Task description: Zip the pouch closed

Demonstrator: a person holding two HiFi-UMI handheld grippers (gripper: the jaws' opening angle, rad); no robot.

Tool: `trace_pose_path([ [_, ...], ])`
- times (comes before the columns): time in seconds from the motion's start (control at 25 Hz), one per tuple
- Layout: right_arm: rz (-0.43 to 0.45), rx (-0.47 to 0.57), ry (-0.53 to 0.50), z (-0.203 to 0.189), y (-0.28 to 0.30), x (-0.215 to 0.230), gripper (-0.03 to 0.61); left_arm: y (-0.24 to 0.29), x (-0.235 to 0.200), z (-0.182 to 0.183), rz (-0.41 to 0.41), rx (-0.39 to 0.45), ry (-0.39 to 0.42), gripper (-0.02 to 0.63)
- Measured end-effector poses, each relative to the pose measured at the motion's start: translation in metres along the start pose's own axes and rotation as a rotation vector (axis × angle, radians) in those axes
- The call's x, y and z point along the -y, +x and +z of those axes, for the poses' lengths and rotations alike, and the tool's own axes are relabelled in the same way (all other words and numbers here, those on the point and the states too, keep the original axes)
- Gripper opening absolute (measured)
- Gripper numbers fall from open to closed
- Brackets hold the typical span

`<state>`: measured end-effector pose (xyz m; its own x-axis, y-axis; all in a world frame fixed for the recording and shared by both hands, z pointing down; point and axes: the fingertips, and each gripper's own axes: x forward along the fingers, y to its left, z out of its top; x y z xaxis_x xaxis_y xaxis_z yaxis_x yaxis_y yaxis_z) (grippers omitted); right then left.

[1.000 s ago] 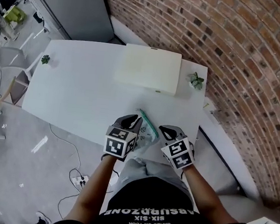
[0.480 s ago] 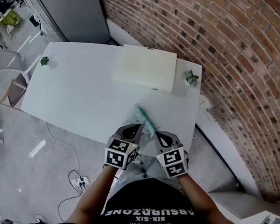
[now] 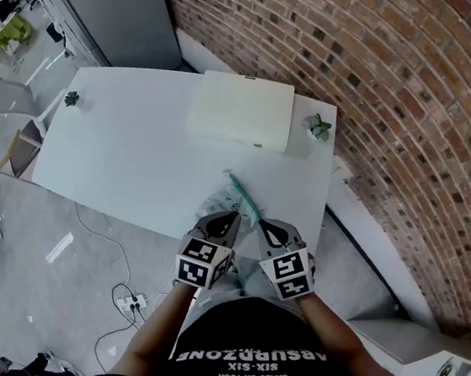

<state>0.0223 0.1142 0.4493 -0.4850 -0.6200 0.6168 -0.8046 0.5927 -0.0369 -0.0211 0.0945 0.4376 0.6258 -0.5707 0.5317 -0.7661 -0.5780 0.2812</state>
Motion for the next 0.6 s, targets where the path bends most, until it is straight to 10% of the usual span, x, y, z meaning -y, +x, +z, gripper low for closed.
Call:
trace_pose_path([
  [0.6,0.016,-0.016,0.017,-0.0054,0.0039,-0.0023,-0.003,0.0009,-0.0051,-0.005,-0.01,-0.011,-0.013,0.006],
])
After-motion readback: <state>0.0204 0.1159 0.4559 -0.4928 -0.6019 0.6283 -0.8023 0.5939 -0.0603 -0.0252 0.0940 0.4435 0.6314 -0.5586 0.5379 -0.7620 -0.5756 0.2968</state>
